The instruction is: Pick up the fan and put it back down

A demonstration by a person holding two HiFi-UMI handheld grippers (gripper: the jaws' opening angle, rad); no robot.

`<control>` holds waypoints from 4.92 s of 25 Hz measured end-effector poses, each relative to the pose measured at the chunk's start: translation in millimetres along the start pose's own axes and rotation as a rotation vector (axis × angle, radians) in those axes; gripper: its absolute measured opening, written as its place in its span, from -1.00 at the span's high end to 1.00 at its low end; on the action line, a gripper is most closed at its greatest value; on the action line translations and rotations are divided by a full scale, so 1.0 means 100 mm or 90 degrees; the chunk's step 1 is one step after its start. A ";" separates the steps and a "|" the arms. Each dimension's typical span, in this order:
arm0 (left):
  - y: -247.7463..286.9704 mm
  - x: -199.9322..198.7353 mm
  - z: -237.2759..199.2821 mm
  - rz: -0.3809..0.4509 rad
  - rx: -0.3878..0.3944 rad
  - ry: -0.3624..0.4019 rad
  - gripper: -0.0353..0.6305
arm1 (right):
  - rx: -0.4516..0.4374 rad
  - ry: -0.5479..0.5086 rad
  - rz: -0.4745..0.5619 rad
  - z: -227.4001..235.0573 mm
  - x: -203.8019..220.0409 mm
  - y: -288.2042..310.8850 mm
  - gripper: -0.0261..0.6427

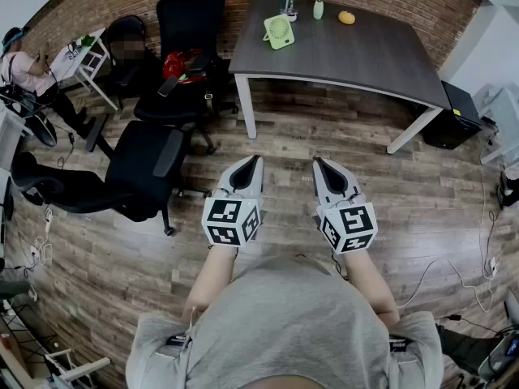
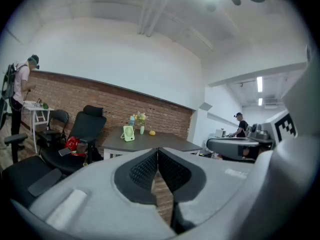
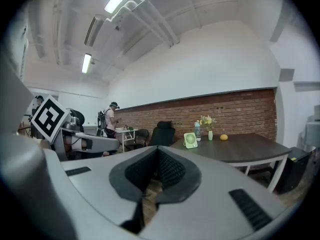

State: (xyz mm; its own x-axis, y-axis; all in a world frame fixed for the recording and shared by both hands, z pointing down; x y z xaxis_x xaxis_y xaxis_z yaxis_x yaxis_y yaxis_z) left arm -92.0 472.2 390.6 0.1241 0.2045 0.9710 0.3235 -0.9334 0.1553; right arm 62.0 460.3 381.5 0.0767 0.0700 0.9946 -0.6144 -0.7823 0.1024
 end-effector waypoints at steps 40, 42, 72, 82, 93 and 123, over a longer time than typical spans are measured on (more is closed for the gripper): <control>-0.18 0.16 0.19 -0.025 0.002 0.012 0.50 | -0.039 0.072 -0.025 -0.04 0.26 -0.19 0.37; -0.05 0.15 0.12 -0.026 -0.003 0.008 0.44 | -0.041 0.073 -0.025 0.07 0.25 -0.06 0.31; 2.64 -0.44 -0.37 -0.015 -0.024 -0.021 0.25 | -0.110 0.067 -0.033 2.06 -0.07 2.08 0.08; 3.20 -0.51 -0.34 -0.012 -0.041 -0.034 0.25 | -0.126 0.066 -0.029 2.54 -0.09 2.41 0.08; 3.33 -0.46 -0.48 -0.038 -0.065 -0.029 0.25 | -0.137 0.078 -0.048 2.64 -0.03 2.64 0.08; 5.05 -0.66 -2.01 -0.088 -0.027 -0.043 0.25 | -0.136 0.061 -0.094 3.15 -0.02 4.87 0.08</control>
State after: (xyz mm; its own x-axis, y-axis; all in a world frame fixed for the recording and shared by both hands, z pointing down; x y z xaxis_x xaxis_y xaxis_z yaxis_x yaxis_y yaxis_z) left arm -125.0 -71.9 441.7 0.1436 0.3498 0.9257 0.3026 -0.9062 0.2955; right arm 9.7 -115.6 424.4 0.1096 0.2392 0.9648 -0.7541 -0.6123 0.2374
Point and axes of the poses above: the fingertips, and each gripper's own axes: y forward along the fingers, z to its right, x out of its underside, the point moved 3 cm from there along -y, backward along the fingers, and after that the axes turned 2 degrees about -y, right-handed, at the moved point
